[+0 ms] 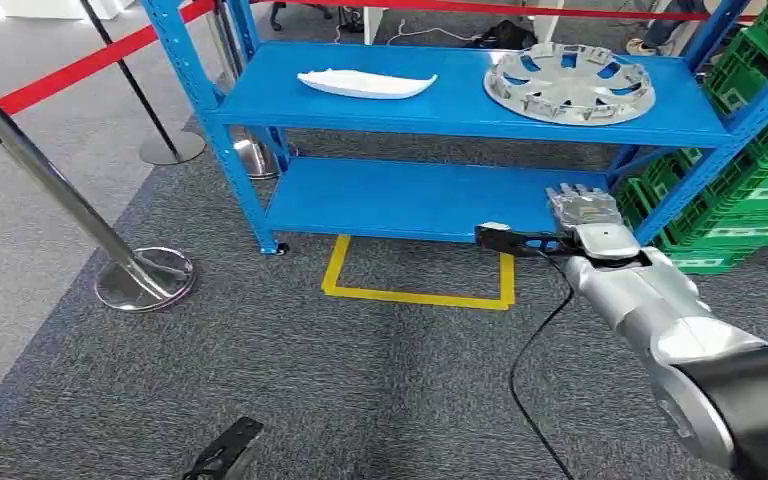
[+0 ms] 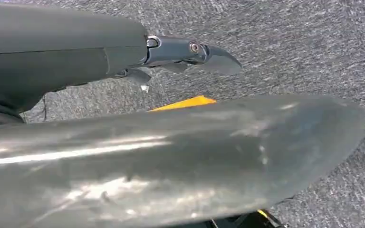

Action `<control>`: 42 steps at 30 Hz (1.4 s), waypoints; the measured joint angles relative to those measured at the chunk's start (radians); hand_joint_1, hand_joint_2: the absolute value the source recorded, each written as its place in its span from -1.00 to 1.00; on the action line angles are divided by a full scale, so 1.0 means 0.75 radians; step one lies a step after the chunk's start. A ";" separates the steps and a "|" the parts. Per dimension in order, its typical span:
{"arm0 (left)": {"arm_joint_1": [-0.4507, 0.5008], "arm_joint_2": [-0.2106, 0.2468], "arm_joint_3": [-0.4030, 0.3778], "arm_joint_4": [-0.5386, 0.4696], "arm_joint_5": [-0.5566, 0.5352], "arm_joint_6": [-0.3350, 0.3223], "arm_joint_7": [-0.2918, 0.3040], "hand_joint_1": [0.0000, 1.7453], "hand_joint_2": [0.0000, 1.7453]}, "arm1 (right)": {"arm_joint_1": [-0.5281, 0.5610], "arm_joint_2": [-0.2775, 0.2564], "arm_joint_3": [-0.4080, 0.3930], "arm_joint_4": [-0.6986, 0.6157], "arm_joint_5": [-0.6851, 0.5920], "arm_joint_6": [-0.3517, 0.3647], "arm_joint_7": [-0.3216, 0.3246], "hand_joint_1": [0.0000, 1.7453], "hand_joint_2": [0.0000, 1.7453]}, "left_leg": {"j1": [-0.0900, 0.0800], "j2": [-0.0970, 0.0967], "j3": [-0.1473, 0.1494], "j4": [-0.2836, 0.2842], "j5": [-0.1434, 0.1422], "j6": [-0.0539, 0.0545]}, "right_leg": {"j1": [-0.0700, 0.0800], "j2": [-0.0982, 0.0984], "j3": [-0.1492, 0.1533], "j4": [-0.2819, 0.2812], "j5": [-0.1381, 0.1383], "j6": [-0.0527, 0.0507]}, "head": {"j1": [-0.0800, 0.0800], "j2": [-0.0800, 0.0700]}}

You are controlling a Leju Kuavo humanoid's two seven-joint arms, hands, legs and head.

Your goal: Take the parts from the cabinet and place them on the table.

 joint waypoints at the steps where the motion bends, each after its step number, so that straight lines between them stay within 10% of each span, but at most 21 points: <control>1: 0.000 0.000 0.000 0.000 0.001 0.001 -0.001 -1.00 -1.00 | 0.000 0.003 0.000 0.000 0.002 -0.008 -0.008 -1.00 1.00 | 0.000 0.000 0.000 0.000 0.000 0.000 | 0.000 0.000 0.000 0.000 0.000 0.000 | -0.001 0.000; 8: 0.000 0.000 0.001 0.000 0.001 0.001 -0.002 -1.00 -1.00 | -0.005 0.033 0.005 -0.003 0.012 -0.014 -0.028 -1.00 1.00 | 0.000 0.000 0.000 0.000 0.000 0.000 | 0.000 0.000 0.000 0.000 0.000 0.000 | 0.000 0.000; 13: 0.000 -0.001 0.001 -0.001 -0.001 0.005 -0.002 -1.00 -1.00 | -0.018 0.044 0.005 -0.018 0.012 -0.016 -0.036 -1.00 1.00 | 0.009 -0.001 0.040 -0.074 0.022 0.036 | -0.002 0.004 -0.008 0.003 -0.010 0.024 | 0.005 -0.001; 17: -0.004 -0.002 0.001 -0.001 -0.001 0.005 -0.002 -1.00 -1.00 | -0.012 0.045 0.007 -0.017 0.011 -0.014 -0.039 -1.00 1.00 | 0.015 -0.002 0.046 -0.071 0.013 0.034 | -0.017 0.006 -0.227 0.384 -0.141 0.046 | 0.011 -0.001; 19: 0.002 -0.002 0.001 -0.001 -0.001 0.005 -0.002 -1.00 -1.00 | -0.004 0.045 0.009 -0.017 0.010 -0.014 -0.039 -1.00 1.00 | 0.026 -0.012 0.054 -0.061 -0.003 0.017 | -0.028 0.005 -0.232 0.327 -0.054 0.060 | 0.011 -0.001; 21: 0.001 -0.003 0.001 -0.001 -0.001 0.005 -0.002 -1.00 -1.00 | -0.005 0.045 0.011 -0.017 0.008 -0.014 -0.039 -1.00 1.00 | 0.044 -0.018 0.067 -0.035 -0.033 -0.009 | -0.048 0.003 -0.135 0.081 0.102 0.083 | 0.012 -0.001; 22: 0.001 0.004 0.001 -0.001 -0.001 0.005 -0.002 -1.00 -1.00 | -0.001 0.045 0.010 -0.015 0.008 -0.014 -0.040 -1.00 1.00 | 0.042 -0.020 0.065 -0.023 -0.050 -0.026 | -0.049 0.011 -0.111 0.040 0.083 0.106 | 0.015 -0.001; 24: -0.001 0.003 0.001 -0.001 -0.002 0.007 -0.002 -1.00 -1.00 | 0.002 0.046 0.011 -0.012 0.007 -0.011 -0.045 -1.00 1.00 | 0.035 -0.023 0.048 -0.003 -0.057 -0.039 | -0.047 0.020 -0.105 0.032 0.062 0.056 | 0.021 0.000; 28: 0.000 0.002 0.001 -0.002 -0.002 0.009 -0.002 -1.00 -1.00 | 0.006 0.046 0.011 -0.015 0.007 -0.013 -0.046 -1.00 1.00 | 0.038 -0.007 0.039 0.029 -0.085 -0.054 | -0.046 0.024 -0.103 0.046 0.038 0.009 | 0.006 0.000; 32: -0.001 0.001 0.001 -0.002 -0.002 0.009 -0.002 -1.00 -1.00 | 0.010 0.046 0.011 -0.012 0.007 -0.012 -0.047 -1.00 1.00 | 0.036 -0.003 -0.202 0.412 -0.209 -0.057 | -0.040 0.022 -0.084 0.043 0.021 -0.012 | -0.005 0.000; 34: 0.003 0.001 0.001 -0.002 0.000 0.011 -0.002 -1.00 -1.00 | 0.018 0.046 0.011 -0.012 0.007 -0.012 -0.047 -1.00 1.00 | 0.033 -0.003 -0.236 0.394 -0.127 -0.045 | -0.038 0.022 -0.068 0.043 0.007 -0.011 | -0.005 0.000; 37: 0.001 0.001 0.001 -0.002 0.000 0.013 -0.002 -1.00 -1.00 | 0.016 0.049 0.011 -0.012 0.007 -0.012 -0.047 -1.00 1.00 | 0.021 -0.002 -0.137 0.082 0.105 -0.011 | -0.038 0.024 -0.038 0.041 -0.016 -0.001 | -0.006 0.000; 42: 0.001 0.001 0.001 -0.002 0.000 0.014 -0.002 -1.00 -1.00 | 0.015 0.049 0.011 -0.012 0.007 -0.014 -0.047 -1.00 1.00 | 0.015 -0.006 -0.104 0.022 0.046 -0.001 | -0.032 0.019 -0.034 0.023 -0.026 0.041 | -0.008 0.000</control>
